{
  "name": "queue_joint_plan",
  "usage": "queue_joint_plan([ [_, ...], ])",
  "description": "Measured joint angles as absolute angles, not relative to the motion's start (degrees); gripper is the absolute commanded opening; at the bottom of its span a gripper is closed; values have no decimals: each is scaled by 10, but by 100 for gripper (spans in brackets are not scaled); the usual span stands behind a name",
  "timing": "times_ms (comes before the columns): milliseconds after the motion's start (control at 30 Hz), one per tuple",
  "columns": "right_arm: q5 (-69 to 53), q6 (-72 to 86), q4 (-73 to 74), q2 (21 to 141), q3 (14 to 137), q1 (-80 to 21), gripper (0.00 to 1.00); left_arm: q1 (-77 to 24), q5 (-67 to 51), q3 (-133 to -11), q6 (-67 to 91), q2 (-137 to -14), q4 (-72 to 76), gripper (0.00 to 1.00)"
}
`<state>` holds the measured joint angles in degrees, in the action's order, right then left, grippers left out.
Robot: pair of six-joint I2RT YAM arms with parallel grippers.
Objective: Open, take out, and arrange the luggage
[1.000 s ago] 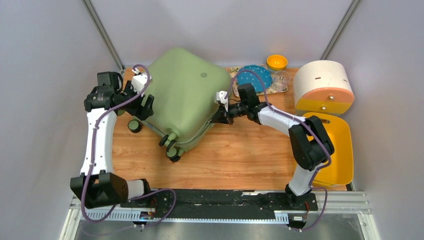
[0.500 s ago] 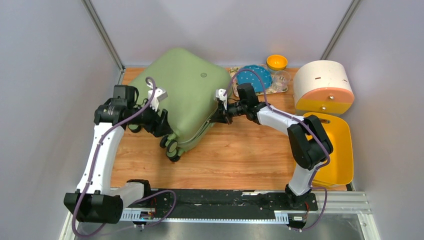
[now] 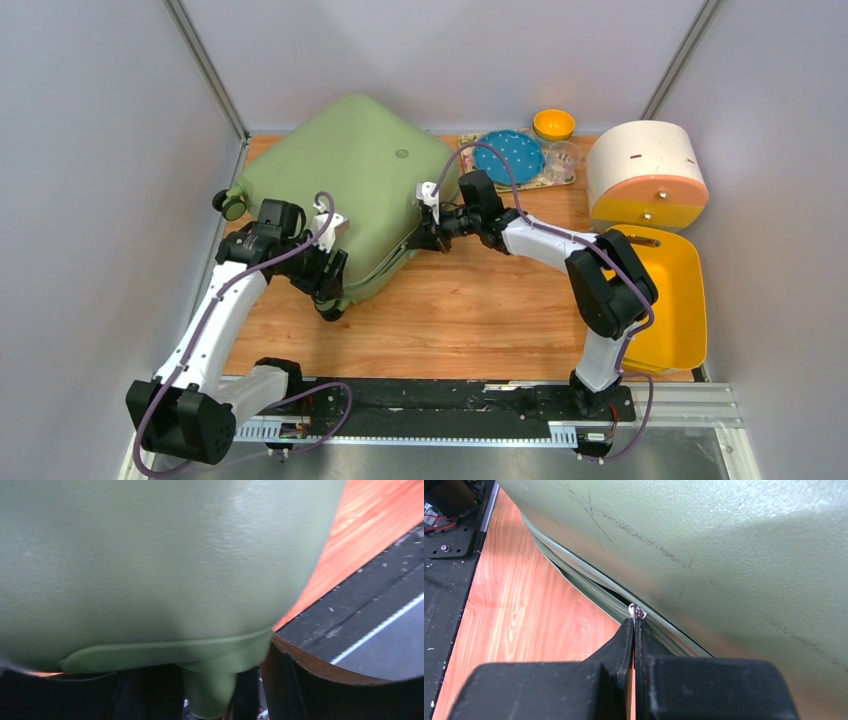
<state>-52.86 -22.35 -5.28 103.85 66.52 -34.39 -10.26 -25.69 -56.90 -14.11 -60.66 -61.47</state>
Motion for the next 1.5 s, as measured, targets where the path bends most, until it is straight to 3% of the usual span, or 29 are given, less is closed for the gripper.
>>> queue_joint_plan([
  [133, -522, -221, -54, 1039, 665, -346, 0, -106, -209, -556, -142, -605, -597, 51],
  [233, -517, -221, -55, 1039, 665, -349, 0, -110, -196, -550, -148, -595, -589, 28],
  [267, -515, -221, -54, 1039, 665, -349, 0, -110, -194, -546, -150, -592, -585, 4],
  [300, -515, -221, -54, 1038, 665, -349, 0, -111, -192, -543, -152, -589, -581, 0],
  [467, -516, -226, -43, 1036, 665, -338, 0, -97, -192, -515, -178, -554, -551, 0],
  [700, -505, -275, 12, 1034, 689, -273, 0, 27, -248, -498, -296, -541, -545, 0],
  [900, -482, -314, 46, 1046, 722, -205, 0, 74, -255, -503, -373, -558, -541, 0],
  [1500, -472, -276, -100, 1193, 848, -170, 0, 130, -203, -578, -502, -699, -495, 0],
])
